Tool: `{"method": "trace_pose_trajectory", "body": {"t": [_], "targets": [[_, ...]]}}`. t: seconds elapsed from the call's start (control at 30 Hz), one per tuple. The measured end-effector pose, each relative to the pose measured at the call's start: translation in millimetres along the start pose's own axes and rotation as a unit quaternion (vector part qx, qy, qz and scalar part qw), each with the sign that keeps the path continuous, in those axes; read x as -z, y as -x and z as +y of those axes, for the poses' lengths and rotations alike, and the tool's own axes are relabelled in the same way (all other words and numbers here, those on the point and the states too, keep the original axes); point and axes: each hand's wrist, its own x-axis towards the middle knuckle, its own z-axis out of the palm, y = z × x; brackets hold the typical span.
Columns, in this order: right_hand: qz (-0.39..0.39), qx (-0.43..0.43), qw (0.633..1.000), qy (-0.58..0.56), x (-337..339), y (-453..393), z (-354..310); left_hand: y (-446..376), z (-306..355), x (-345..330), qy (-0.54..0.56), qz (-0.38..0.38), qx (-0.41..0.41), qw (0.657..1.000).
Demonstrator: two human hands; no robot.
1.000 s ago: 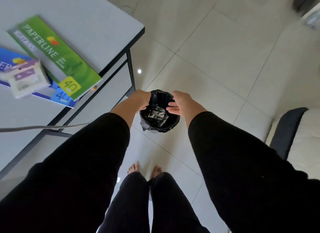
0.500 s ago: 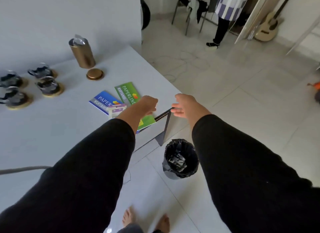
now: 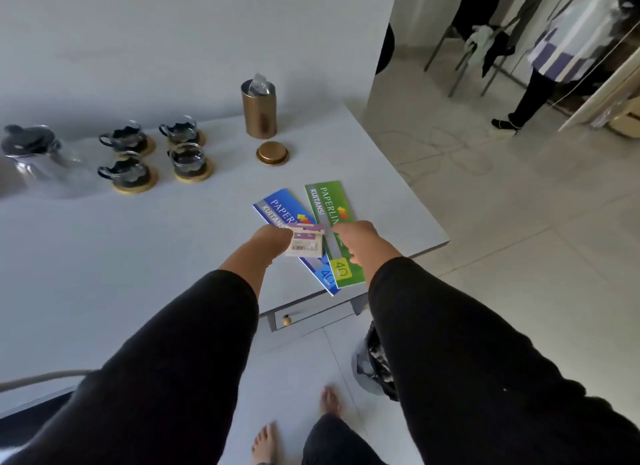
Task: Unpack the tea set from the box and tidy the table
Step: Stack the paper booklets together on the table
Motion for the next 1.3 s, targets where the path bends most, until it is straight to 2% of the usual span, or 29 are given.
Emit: {"method": "trace_pose_trajectory", "body": {"t": [0.17, 0.3, 0.5, 0.67, 0.87, 1.0, 1.1, 1.3], "targets": [[0.041, 0.008, 0.992, 0.12, -17.0, -38.4, -5.4, -22.4, -13.9, -17.9, 0.029, 0.004, 0.063, 0.998], [0.067, -0.003, 0.985, 0.158, -22.0, -67.7, -8.5, -39.5, -8.1, -26.1, 0.064, 0.033, 0.068, 0.995], [0.046, 0.037, 0.98, 0.189, -31.8, -98.3, -13.4, -56.5, 8.6, -40.0, 0.088, 0.058, 0.053, 0.993], [0.051, 0.024, 0.98, 0.193, -35.9, -113.8, -21.1, -65.7, 11.4, -36.5, 0.116, 0.065, 0.057, 0.989], [-0.008, 0.096, 0.958, 0.27, -46.4, -122.5, -24.6, -72.2, 2.9, -34.4, 0.126, 0.078, 0.032, 0.988], [-0.057, 0.095, 0.975, 0.191, -47.9, -127.3, -24.2, -73.6, -1.3, -33.8, 0.092, 0.078, 0.017, 0.993], [-0.064, 0.083, 0.988, 0.116, -48.0, -132.0, -24.6, -72.2, -1.2, -34.3, 0.083, 0.069, 0.023, 0.994], [-0.062, 0.109, 0.986, 0.113, -44.5, -134.3, -23.8, -74.1, -4.2, -35.5, 0.088, 0.053, 0.019, 0.995]]}}
